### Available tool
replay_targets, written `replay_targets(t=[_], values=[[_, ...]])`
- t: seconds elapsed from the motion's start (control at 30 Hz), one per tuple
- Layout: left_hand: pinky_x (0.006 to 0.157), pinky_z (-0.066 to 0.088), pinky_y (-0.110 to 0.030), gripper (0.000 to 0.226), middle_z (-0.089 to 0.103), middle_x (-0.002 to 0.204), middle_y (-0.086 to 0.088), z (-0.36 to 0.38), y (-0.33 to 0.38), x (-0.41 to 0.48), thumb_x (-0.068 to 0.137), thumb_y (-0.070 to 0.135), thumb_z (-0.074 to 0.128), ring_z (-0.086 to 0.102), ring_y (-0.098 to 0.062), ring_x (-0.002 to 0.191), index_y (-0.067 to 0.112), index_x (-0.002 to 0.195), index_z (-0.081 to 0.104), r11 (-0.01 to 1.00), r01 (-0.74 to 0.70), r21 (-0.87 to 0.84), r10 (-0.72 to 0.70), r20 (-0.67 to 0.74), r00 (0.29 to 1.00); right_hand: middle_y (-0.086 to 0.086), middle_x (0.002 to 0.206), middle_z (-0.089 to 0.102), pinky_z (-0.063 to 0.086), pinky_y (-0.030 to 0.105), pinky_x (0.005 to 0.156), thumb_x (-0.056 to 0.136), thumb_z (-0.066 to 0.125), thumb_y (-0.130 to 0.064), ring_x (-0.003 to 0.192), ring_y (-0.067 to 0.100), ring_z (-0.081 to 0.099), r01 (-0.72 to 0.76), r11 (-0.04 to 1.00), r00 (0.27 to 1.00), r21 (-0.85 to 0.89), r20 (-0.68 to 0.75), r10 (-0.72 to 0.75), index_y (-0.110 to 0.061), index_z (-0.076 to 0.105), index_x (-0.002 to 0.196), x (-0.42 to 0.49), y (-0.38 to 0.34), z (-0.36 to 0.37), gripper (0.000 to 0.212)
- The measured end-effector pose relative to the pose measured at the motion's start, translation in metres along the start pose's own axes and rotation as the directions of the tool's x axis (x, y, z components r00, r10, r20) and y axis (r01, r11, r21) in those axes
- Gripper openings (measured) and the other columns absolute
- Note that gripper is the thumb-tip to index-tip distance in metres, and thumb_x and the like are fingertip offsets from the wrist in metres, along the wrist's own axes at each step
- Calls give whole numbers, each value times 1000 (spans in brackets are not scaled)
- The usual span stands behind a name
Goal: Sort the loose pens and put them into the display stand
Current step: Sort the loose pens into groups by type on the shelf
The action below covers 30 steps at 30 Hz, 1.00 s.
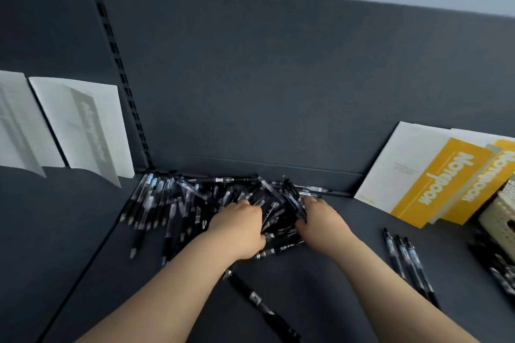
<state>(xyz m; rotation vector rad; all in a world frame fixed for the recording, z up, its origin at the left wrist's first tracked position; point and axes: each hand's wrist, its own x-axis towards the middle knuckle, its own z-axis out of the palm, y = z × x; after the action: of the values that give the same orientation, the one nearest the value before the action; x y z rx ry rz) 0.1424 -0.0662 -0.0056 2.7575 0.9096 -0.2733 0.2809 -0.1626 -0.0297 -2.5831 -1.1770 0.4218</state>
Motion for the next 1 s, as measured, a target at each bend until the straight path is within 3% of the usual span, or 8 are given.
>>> replay_targets(t=[0.1,0.2,0.43,0.5,0.6,0.7,0.87,1.0], values=[[72,41,-31,34,50,120,-3,1,2,1,87,31,59,53,-22,103,14,115,48,998,-21,62,21,-1,1000,9,93,59,34,29,66,87,50,-16,89,29,54,15,993,999,118,-44,-10,-14,48,89,-5,0,-9,4],[73,43,-31,40,49,120,-4,5,0,0,86,29,60,54,-23,104,15,120,44,999,-11,46,10,19,1000,1,69,50,28,30,54,88,48,-15,62,19,45,-37,930,998,366,-41,56,-15,45,76,-15,4,-15,12],[77,48,-28,47,54,107,6,-4,-30,-11,80,35,57,55,-11,92,16,122,46,947,75,-312,-56,69,996,9,69,51,44,27,54,89,51,-3,56,17,50,-182,334,981,925,146,130,-7,53,79,-43,1,-10,11],[78,52,-32,47,60,103,2,-5,-35,-17,76,30,58,57,-11,85,14,120,50,781,116,-613,-78,89,993,9,68,54,47,26,52,89,52,0,55,15,54,-208,153,975,966,192,114,-7,54,80,-49,-4,-9,12],[58,52,-30,17,54,81,-5,-5,-30,-29,84,7,55,55,-16,67,7,101,56,250,167,-954,-65,156,986,8,66,57,50,24,49,89,51,3,55,14,56,-200,-19,978,980,201,53,-6,56,82,-60,-13,-6,13],[50,44,-27,11,52,75,-7,7,-18,-35,87,1,54,52,-16,63,4,97,55,11,186,-982,-41,185,982,4,65,60,49,22,53,89,50,3,57,12,57,-162,-30,987,986,162,2,-6,57,82,-70,-25,-1,13],[54,43,-28,18,64,68,-3,16,6,-47,88,-3,50,54,-14,59,7,96,62,-144,165,-976,-12,168,986,14,69,62,49,34,57,90,51,3,61,23,56,-116,12,991,993,117,-65,-2,61,86,-85,-43,5,12],[54,46,-27,25,72,70,1,20,19,-55,91,-1,48,63,-13,58,14,99,65,-206,145,-968,-8,150,989,15,77,65,48,37,59,92,52,-5,68,30,56,-65,167,998,984,62,21,-4,64,93,-91,-43,15,11]])
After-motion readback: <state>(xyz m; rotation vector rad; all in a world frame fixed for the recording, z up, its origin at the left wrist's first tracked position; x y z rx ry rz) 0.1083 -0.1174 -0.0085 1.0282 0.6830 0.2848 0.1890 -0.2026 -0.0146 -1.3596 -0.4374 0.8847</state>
